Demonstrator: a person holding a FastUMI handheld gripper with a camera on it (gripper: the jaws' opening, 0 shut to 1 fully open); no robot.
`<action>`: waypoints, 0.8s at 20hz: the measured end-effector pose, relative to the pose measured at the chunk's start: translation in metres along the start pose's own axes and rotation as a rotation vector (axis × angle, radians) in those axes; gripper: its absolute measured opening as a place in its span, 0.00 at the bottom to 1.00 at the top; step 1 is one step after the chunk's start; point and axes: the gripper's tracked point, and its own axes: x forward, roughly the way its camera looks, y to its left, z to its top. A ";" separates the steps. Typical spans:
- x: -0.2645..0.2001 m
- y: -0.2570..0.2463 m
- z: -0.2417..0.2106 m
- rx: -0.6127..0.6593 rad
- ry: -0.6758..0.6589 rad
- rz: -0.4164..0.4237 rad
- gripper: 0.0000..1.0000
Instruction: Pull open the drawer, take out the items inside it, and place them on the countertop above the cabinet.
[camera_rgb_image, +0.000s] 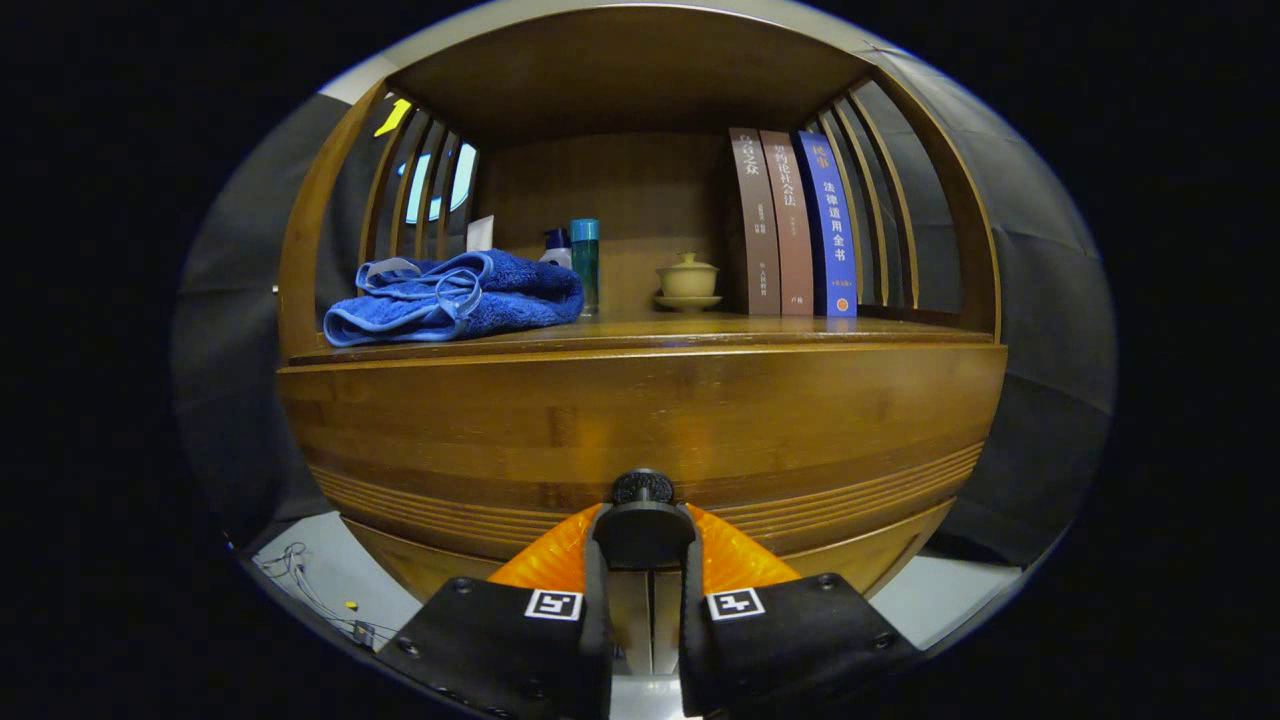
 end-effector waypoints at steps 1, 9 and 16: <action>-0.004 0.000 0.000 0.004 0.001 0.000 0.31; -0.072 -0.002 -0.012 0.032 0.015 0.012 0.30; -0.130 -0.007 -0.022 0.060 0.032 0.025 0.30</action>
